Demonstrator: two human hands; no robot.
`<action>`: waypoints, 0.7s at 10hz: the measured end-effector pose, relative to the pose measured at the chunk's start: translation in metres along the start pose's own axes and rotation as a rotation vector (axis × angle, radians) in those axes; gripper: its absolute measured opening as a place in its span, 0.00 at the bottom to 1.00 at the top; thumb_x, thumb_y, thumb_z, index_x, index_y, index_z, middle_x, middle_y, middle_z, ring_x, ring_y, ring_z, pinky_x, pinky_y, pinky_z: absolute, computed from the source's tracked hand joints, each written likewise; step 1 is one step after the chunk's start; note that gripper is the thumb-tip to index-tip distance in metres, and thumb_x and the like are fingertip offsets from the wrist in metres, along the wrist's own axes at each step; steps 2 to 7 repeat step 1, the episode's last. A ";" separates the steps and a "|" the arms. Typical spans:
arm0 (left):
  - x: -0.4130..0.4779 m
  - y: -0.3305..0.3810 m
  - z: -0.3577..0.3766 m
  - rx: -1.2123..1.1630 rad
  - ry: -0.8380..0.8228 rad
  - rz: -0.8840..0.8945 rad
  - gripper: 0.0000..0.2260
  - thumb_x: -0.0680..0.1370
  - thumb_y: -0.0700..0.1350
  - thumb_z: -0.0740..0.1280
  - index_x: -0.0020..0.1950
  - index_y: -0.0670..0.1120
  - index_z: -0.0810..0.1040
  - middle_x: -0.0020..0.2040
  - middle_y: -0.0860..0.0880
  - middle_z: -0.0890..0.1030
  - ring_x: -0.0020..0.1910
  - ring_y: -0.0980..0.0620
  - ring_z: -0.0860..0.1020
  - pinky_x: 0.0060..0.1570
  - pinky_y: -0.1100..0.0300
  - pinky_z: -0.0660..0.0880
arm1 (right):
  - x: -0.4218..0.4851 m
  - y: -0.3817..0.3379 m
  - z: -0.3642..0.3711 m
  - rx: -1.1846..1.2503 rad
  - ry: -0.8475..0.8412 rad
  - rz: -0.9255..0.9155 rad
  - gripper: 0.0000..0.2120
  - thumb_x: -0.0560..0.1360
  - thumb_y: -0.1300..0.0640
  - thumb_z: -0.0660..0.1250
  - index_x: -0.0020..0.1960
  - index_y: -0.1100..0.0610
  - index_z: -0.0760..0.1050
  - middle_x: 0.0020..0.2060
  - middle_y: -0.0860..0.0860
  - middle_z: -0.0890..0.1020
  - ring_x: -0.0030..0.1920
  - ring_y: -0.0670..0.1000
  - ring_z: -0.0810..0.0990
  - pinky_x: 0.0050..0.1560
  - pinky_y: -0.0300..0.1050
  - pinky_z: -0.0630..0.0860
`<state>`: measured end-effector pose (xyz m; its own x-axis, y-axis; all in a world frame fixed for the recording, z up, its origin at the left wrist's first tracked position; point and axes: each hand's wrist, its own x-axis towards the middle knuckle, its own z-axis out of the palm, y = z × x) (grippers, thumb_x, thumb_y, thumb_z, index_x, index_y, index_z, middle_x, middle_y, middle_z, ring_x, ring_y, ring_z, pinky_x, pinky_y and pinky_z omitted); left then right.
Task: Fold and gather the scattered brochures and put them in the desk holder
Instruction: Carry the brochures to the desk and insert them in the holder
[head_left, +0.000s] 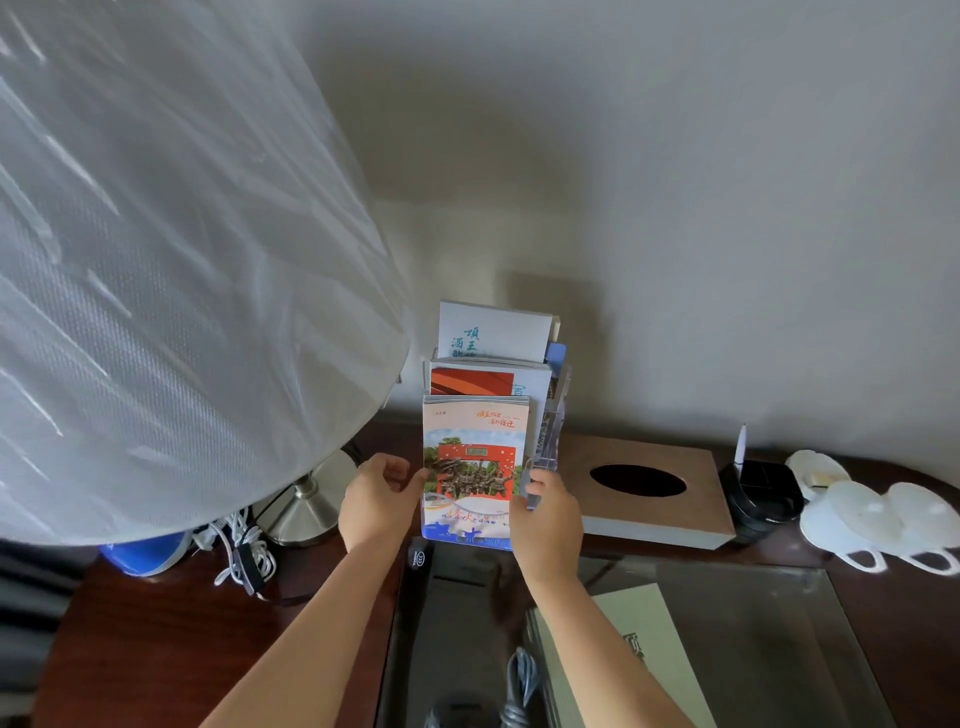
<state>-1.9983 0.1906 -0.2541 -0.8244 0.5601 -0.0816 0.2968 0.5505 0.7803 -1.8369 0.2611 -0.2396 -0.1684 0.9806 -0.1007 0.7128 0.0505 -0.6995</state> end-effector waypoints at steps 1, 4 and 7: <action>-0.013 -0.007 -0.015 -0.066 -0.006 -0.016 0.04 0.75 0.46 0.67 0.45 0.56 0.76 0.41 0.58 0.80 0.44 0.55 0.80 0.35 0.63 0.72 | -0.006 0.003 -0.018 0.140 0.053 -0.003 0.11 0.76 0.57 0.67 0.57 0.57 0.76 0.52 0.51 0.83 0.51 0.49 0.80 0.36 0.31 0.70; -0.013 -0.007 -0.015 -0.066 -0.006 -0.016 0.04 0.75 0.46 0.67 0.45 0.56 0.76 0.41 0.58 0.80 0.44 0.55 0.80 0.35 0.63 0.72 | -0.006 0.003 -0.018 0.140 0.053 -0.003 0.11 0.76 0.57 0.67 0.57 0.57 0.76 0.52 0.51 0.83 0.51 0.49 0.80 0.36 0.31 0.70; -0.013 -0.007 -0.015 -0.066 -0.006 -0.016 0.04 0.75 0.46 0.67 0.45 0.56 0.76 0.41 0.58 0.80 0.44 0.55 0.80 0.35 0.63 0.72 | -0.006 0.003 -0.018 0.140 0.053 -0.003 0.11 0.76 0.57 0.67 0.57 0.57 0.76 0.52 0.51 0.83 0.51 0.49 0.80 0.36 0.31 0.70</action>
